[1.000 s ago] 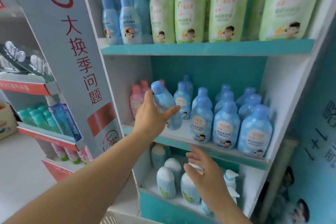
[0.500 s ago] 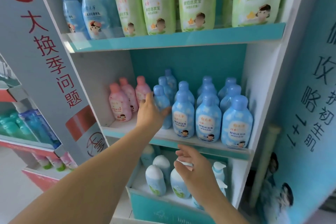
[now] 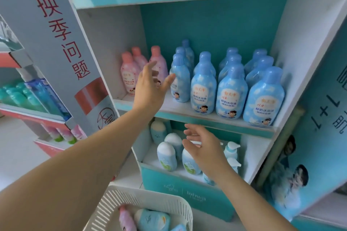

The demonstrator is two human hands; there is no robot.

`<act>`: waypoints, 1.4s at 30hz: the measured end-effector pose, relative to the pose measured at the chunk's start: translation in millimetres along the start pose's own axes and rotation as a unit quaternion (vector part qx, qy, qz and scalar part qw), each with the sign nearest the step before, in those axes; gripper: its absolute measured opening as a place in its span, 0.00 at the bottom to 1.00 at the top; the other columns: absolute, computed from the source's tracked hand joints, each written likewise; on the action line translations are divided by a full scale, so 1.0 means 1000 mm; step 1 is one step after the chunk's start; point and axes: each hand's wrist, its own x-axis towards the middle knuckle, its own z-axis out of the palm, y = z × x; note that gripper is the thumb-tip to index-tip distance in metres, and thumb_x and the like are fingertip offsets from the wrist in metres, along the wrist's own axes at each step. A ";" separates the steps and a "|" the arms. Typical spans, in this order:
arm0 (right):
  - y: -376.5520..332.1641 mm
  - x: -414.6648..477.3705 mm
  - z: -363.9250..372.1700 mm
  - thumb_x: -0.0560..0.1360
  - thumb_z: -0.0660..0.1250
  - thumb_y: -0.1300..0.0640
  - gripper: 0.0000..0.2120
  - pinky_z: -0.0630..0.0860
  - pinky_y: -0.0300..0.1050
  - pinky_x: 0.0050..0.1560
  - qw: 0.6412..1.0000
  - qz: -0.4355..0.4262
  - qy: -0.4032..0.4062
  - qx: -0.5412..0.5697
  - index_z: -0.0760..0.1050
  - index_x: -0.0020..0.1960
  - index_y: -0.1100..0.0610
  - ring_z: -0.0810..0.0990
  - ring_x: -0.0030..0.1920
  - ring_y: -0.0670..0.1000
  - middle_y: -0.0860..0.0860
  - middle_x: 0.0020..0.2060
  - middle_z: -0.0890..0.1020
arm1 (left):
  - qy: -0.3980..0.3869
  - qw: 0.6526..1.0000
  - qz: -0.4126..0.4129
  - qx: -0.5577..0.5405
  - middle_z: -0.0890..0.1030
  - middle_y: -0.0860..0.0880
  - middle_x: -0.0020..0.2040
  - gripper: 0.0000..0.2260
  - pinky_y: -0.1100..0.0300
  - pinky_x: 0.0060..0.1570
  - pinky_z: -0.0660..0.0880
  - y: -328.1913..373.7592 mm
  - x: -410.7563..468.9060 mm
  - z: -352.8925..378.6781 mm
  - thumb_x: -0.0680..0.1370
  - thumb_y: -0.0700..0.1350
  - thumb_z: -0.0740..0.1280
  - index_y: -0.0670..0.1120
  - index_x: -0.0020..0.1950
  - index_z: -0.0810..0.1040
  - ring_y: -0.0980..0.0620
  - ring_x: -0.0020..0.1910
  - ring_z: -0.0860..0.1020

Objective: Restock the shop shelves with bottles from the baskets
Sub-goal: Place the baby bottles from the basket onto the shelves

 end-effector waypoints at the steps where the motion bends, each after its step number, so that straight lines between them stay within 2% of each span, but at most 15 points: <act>1: 0.000 0.000 0.004 0.75 0.66 0.62 0.18 0.74 0.37 0.56 1.000 0.000 -0.002 -0.010 0.73 0.63 0.52 0.77 0.51 0.42 0.44 0.51 0.78 | 0.022 1.000 0.011 -0.005 0.75 0.49 0.58 0.27 0.57 0.55 0.73 -0.007 -0.007 -0.010 0.74 0.57 0.66 0.49 0.69 0.64 0.53 0.52 0.76; 3: 0.000 0.000 0.014 0.74 0.66 0.62 0.18 0.73 0.41 0.58 0.999 0.000 -0.010 -0.031 0.73 0.63 0.53 0.77 0.53 0.45 0.44 0.51 0.78 | 0.062 0.998 0.017 0.002 0.75 0.49 0.56 0.23 0.60 0.52 0.72 -0.029 -0.025 -0.030 0.76 0.55 0.65 0.49 0.67 0.66 0.54 0.51 0.75; 5: 0.003 0.000 0.025 0.74 0.66 0.62 0.18 0.73 0.40 0.57 0.998 0.000 -0.025 -0.053 0.73 0.63 0.54 0.77 0.52 0.46 0.45 0.52 0.78 | 0.084 0.996 -0.011 0.019 0.76 0.49 0.55 0.20 0.60 0.51 0.72 -0.061 -0.046 -0.047 0.77 0.54 0.64 0.49 0.65 0.67 0.55 0.50 0.75; 8: 0.016 -0.005 0.046 0.74 0.67 0.62 0.19 0.73 0.42 0.58 0.994 0.010 -0.059 -0.089 0.73 0.64 0.55 0.77 0.51 0.47 0.49 0.54 0.79 | 0.062 0.991 -0.092 0.073 0.76 0.47 0.55 0.18 0.57 0.51 0.73 -0.117 -0.087 -0.066 0.77 0.53 0.63 0.48 0.64 0.69 0.53 0.48 0.76; 11: 0.040 -0.016 0.073 0.74 0.66 0.61 0.20 0.73 0.48 0.60 0.981 0.038 -0.120 -0.147 0.71 0.66 0.55 0.77 0.56 0.51 0.50 0.58 0.78 | -0.031 0.972 -0.186 0.142 0.78 0.46 0.53 0.17 0.56 0.48 0.73 -0.174 -0.132 -0.077 0.77 0.52 0.64 0.46 0.63 0.71 0.49 0.48 0.77; 14: 0.073 -0.028 0.102 0.74 0.65 0.59 0.24 0.71 0.48 0.62 0.941 0.059 -0.230 -0.242 0.68 0.69 0.54 0.75 0.60 0.52 0.51 0.62 0.75 | -0.175 0.926 -0.264 0.205 0.81 0.45 0.53 0.15 0.55 0.53 0.74 -0.226 -0.175 -0.083 0.76 0.49 0.66 0.45 0.60 0.75 0.46 0.51 0.79; 17: 0.106 -0.035 0.127 0.74 0.66 0.58 0.25 0.69 0.44 0.62 0.887 0.079 -0.324 -0.319 0.66 0.70 0.53 0.73 0.63 0.52 0.52 0.65 0.73 | -0.307 0.870 -0.296 0.247 0.81 0.47 0.54 0.13 0.59 0.53 0.72 -0.267 -0.214 -0.086 0.76 0.47 0.66 0.46 0.59 0.77 0.48 0.53 0.78; 20: 0.140 -0.037 0.151 0.74 0.65 0.58 0.26 0.68 0.42 0.64 0.848 0.108 -0.374 -0.361 0.65 0.71 0.54 0.71 0.65 0.52 0.52 0.67 0.71 | -0.371 0.835 -0.314 0.259 0.80 0.48 0.56 0.13 0.59 0.54 0.72 -0.301 -0.237 -0.089 0.75 0.46 0.66 0.47 0.60 0.77 0.49 0.54 0.77; 24: 0.190 -0.040 0.179 0.73 0.65 0.59 0.26 0.70 0.43 0.61 0.803 0.154 -0.410 -0.404 0.66 0.70 0.54 0.73 0.63 0.54 0.54 0.65 0.73 | -0.382 0.816 -0.353 0.253 0.79 0.49 0.57 0.14 0.61 0.55 0.72 -0.336 -0.253 -0.084 0.76 0.47 0.65 0.48 0.61 0.76 0.51 0.54 0.77; 30: 0.249 -0.047 0.207 0.75 0.63 0.58 0.30 0.69 0.49 0.66 0.748 0.201 -0.425 -0.468 0.58 0.75 0.52 0.71 0.66 0.55 0.54 0.68 0.69 | -0.453 0.770 -0.371 0.256 0.76 0.49 0.63 0.19 0.61 0.59 0.70 -0.374 -0.268 -0.059 0.76 0.49 0.64 0.48 0.67 0.69 0.51 0.60 0.74; 35: 0.279 -0.057 0.215 0.76 0.62 0.55 0.19 0.69 0.48 0.64 0.705 0.214 -0.407 -0.539 0.66 0.66 0.54 0.72 0.64 0.54 0.53 0.63 0.72 | -0.475 0.737 -0.398 0.268 0.72 0.47 0.66 0.24 0.59 0.58 0.71 -0.395 -0.287 -0.038 0.76 0.48 0.65 0.48 0.70 0.63 0.49 0.61 0.73; 40: 0.303 -0.071 0.210 0.74 0.62 0.59 0.28 0.59 0.51 0.71 0.686 0.182 -0.418 -0.567 0.58 0.72 0.55 0.61 0.71 0.56 0.51 0.70 0.65 | -0.486 0.704 -0.439 0.274 0.69 0.46 0.68 0.28 0.57 0.58 0.71 -0.407 -0.305 -0.028 0.75 0.47 0.65 0.48 0.73 0.58 0.47 0.63 0.72; 42: 0.307 -0.071 0.209 0.74 0.63 0.60 0.29 0.59 0.52 0.70 0.680 0.164 -0.425 -0.575 0.58 0.73 0.54 0.61 0.70 0.57 0.51 0.70 0.64 | -0.490 0.696 -0.443 0.283 0.71 0.46 0.65 0.26 0.57 0.57 0.72 -0.411 -0.309 -0.024 0.75 0.47 0.64 0.49 0.72 0.59 0.47 0.61 0.73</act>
